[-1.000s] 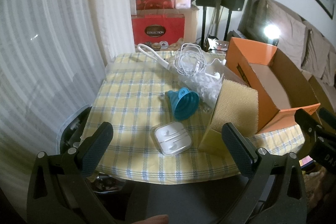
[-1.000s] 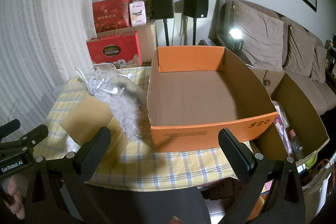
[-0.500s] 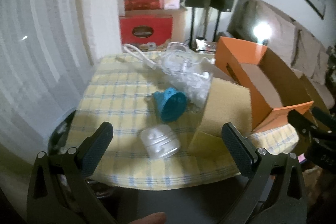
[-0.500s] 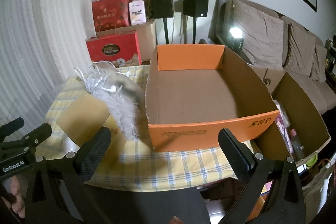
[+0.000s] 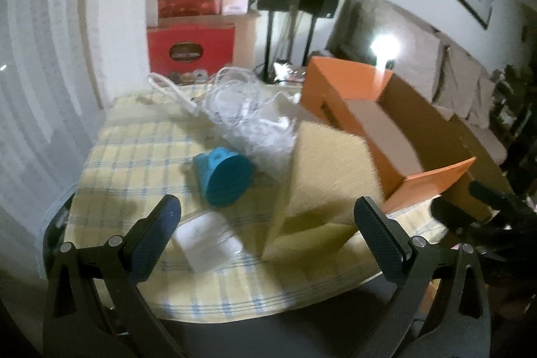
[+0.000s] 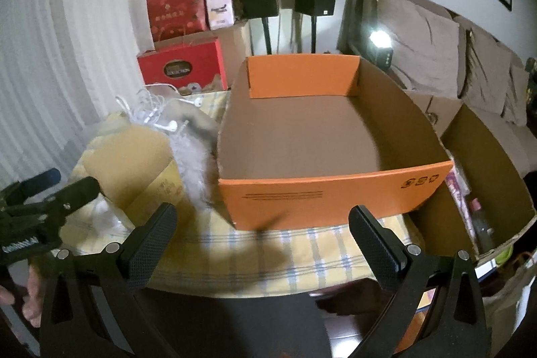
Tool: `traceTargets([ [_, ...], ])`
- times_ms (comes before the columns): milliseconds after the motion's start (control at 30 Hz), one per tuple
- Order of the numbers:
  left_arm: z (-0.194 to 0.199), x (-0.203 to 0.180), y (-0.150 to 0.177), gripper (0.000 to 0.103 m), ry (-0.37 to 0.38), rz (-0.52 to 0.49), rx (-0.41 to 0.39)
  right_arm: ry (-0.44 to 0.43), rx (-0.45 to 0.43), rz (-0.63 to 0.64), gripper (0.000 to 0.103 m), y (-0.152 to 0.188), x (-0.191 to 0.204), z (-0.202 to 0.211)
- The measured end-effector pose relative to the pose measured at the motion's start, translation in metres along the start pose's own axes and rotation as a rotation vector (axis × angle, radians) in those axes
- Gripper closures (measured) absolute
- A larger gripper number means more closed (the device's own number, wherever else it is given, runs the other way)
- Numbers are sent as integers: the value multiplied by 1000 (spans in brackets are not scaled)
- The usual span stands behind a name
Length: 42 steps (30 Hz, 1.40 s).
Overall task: Organize objects
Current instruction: 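Grasp the beige foam sponge with the left tool and lift it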
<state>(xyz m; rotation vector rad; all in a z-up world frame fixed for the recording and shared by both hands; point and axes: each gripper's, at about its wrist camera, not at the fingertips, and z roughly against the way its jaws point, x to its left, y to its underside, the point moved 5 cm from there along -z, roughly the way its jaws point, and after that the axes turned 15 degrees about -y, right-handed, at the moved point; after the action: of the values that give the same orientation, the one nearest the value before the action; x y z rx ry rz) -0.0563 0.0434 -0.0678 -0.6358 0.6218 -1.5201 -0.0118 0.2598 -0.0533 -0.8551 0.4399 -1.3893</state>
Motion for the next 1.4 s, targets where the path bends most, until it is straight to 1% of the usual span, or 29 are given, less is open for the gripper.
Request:
traceTargets([
  [200, 0, -16, -2, 0, 75, -27, -4, -31, -4, -7, 0, 4, -3, 2],
  [300, -8, -25, 0, 1, 70, -48, 6, -46, -3, -6, 0, 4, -1, 1],
  [333, -12, -27, 0, 4, 68, -52, 15, -49, -2, -4, 0, 5, 0, 1],
  [367, -15, -28, 1, 10, 70, -55, 22, -52, 0, -2, 0, 5, 1, 0],
  [400, -17, -29, 2, 13, 74, -57, 31, -51, -1, -3, 0, 5, 1, 1],
  [467, -20, -30, 4, 27, 78, -56, 42, -52, -1, 1, 0, 6, 1, 1],
  [500, -21, -30, 5, 32, 76, -55, 51, -53, -2, 3, 0, 6, 1, 1],
  [533, -23, -30, 6, 44, 82, -52, 55, -53, -1, 3, 0, 6, 0, 2],
  [633, -21, -27, 6, 45, 96, -35, 53, -55, -1, -3, 0, 5, -1, 1],
  [733, -12, -23, 3, 45, 118, -18, 34, -63, -2, -6, 0, 5, -1, 1],
  [833, 3, -16, -3, 45, 140, 3, 9, -76, -5, -7, 0, 4, 0, 1],
  [933, 22, -1, -11, 45, 164, 38, -15, -95, -9, -16, 0, 2, 1, 2],
  [1033, 37, 14, -19, 45, 183, 73, -37, -95, -16, -10, 0, 0, 3, 4],
  [1200, 58, 48, -29, 45, 158, 147, -78, -101, -19, 2, 0, -3, 7, 3],
  [1300, 66, 69, -34, 45, 125, 183, -96, -116, -12, 12, 1, -5, 12, 1],
  [1400, 71, 90, -37, 45, 76, 205, -113, -139, -12, 26, 3, -10, 18, 0],
])
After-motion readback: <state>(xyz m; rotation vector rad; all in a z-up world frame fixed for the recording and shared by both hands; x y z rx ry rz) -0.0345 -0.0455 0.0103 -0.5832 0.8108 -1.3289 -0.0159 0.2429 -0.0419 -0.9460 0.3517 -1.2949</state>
